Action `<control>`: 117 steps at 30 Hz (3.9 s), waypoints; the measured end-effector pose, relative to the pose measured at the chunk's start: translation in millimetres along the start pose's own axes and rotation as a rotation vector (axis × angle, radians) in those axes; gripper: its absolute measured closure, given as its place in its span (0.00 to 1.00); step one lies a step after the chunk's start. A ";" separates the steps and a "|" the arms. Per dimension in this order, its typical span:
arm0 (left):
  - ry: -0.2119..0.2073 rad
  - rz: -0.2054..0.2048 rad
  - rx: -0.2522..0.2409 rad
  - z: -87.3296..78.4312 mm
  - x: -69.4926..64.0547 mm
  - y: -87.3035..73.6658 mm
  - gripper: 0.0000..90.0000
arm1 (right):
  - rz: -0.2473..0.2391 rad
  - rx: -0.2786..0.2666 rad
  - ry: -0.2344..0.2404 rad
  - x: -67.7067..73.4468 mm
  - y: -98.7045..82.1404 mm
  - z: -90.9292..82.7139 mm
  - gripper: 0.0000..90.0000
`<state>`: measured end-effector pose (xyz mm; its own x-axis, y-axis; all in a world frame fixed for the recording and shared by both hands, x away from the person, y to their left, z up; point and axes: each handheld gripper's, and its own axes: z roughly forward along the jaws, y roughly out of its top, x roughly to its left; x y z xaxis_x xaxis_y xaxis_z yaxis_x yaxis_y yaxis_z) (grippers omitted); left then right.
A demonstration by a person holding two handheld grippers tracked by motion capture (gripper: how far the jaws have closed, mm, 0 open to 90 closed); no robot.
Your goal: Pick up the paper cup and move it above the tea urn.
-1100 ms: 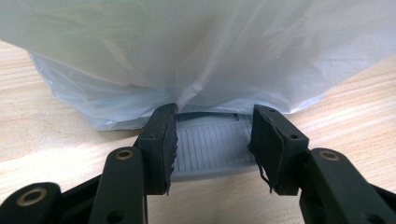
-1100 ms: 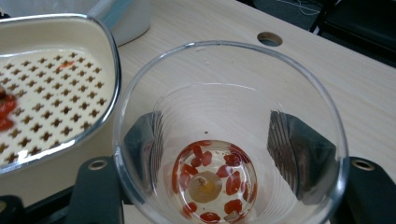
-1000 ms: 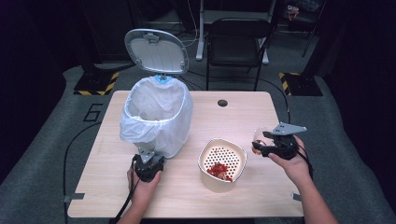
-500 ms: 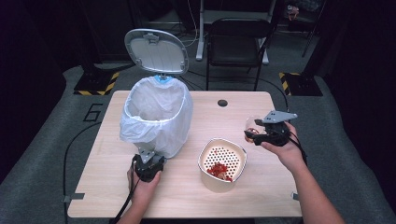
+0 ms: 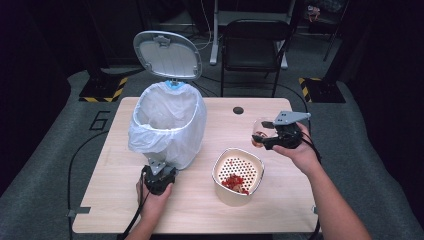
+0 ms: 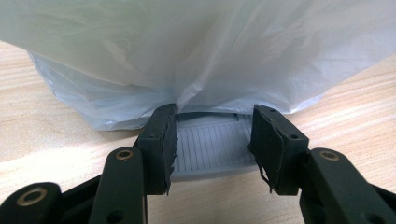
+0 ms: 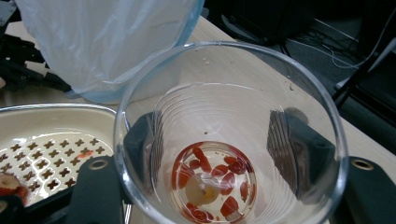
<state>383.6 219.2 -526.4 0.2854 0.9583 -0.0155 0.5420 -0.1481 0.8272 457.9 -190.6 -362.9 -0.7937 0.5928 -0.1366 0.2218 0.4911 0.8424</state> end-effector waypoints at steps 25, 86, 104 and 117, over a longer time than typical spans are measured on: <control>-0.001 -0.001 -0.002 0.0 0.0 0.0 0.57 | -0.250 -0.132 0.097 16.9 6.2 5.3 0.41; 0.009 -0.023 -0.016 0.7 -0.3 -0.5 0.60 | -1.832 0.080 -0.587 131.0 -32.1 13.8 0.47; 0.011 -0.019 -0.013 0.5 0.1 -0.4 0.60 | -1.883 0.063 -0.589 128.8 -38.0 17.7 0.47; 0.013 -0.019 -0.015 0.6 0.1 -0.4 0.60 | -1.948 0.071 -0.631 130.2 -30.5 13.2 0.47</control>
<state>383.8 219.2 -527.0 0.2648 0.9640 -0.0246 0.5353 -0.1257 0.8353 355.3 -120.0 -413.3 0.3006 -0.5501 -0.7791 -0.4694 0.6258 -0.6229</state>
